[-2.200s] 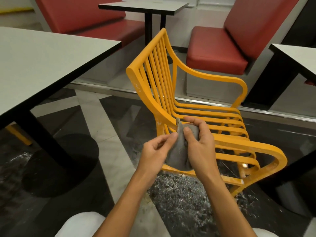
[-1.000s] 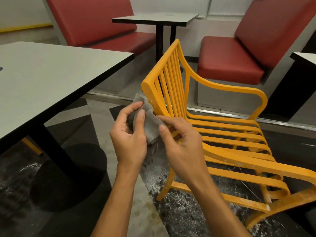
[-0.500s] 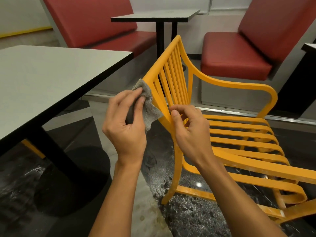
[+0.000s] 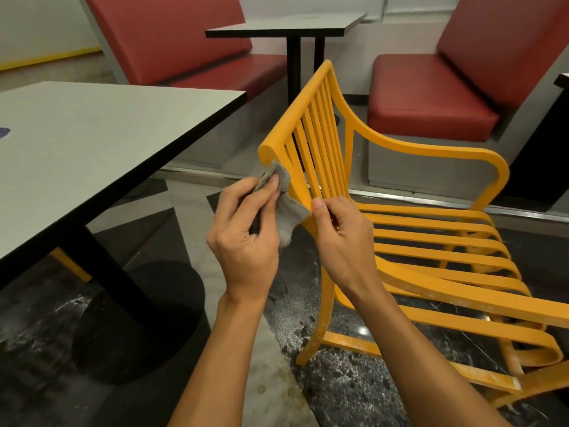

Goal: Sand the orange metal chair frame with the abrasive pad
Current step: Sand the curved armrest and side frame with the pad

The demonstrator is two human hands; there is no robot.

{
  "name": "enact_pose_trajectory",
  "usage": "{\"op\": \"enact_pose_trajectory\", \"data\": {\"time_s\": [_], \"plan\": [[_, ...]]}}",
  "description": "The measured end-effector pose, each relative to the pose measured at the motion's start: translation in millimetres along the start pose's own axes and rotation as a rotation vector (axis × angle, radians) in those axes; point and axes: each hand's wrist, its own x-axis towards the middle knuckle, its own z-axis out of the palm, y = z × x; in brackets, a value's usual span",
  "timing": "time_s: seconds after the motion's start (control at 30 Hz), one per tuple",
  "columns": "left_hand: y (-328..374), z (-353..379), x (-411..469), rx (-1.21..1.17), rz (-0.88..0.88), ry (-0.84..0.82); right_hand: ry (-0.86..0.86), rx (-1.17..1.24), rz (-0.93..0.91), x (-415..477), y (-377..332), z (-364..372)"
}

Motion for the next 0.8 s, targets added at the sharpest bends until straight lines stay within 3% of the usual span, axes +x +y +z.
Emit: {"op": "enact_pose_trajectory", "data": {"time_s": [0.2,0.43,0.6,0.8], "plan": [[-1.8,-5.2,26.2,0.037,0.053,0.064,0.001,-0.027,0.023,-1.1,-2.4,-0.9],[-3.3,-5.0,-10.2,0.009,0.021,-0.081,-0.002,-0.034,0.019,-2.2,-2.9,-0.6],[-1.1,-2.8,24.1,-0.017,0.027,0.042,-0.005,-0.039,0.030,-2.4,-1.1,-1.7],[-3.1,0.6,-32.1,-0.025,-0.025,-0.106,-0.012,-0.027,0.026,-1.1,1.4,-2.5]]}}
